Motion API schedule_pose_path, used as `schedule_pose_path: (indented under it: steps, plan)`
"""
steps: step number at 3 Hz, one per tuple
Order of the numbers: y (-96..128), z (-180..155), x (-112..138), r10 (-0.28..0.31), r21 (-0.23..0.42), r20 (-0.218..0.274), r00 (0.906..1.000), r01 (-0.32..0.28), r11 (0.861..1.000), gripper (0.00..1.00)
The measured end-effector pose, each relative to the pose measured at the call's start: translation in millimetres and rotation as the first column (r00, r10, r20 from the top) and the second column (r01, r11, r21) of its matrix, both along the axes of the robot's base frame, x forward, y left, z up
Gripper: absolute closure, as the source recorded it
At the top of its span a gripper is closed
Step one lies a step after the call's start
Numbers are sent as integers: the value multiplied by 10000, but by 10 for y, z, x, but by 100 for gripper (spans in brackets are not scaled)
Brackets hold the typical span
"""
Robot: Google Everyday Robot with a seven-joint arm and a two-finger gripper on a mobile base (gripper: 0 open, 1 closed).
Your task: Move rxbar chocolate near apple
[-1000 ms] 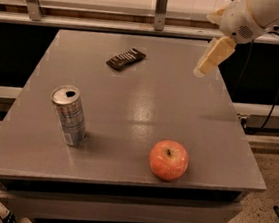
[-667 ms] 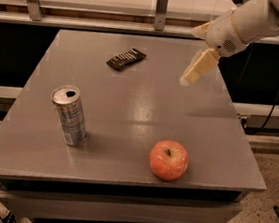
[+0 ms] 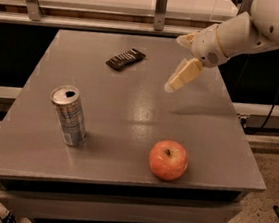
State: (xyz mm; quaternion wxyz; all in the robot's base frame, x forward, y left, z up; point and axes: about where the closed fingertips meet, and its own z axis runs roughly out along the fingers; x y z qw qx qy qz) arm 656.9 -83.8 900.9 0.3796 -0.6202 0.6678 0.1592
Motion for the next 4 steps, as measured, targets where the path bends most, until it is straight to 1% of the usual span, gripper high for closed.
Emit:
schedule_pose_path:
  steps: [1,2,3,4]
  plan:
    - [60,-29,162,-218,-481,182,9996,227,9986,0]
    - [111,-16,521,-708,231,577,9958,695,9973,0]
    - [177,-62,881,-1191,1938,618,9910,1052,9754,0]
    - [216,-105,916,-1185,2088,536,9915,1049,9723,0]
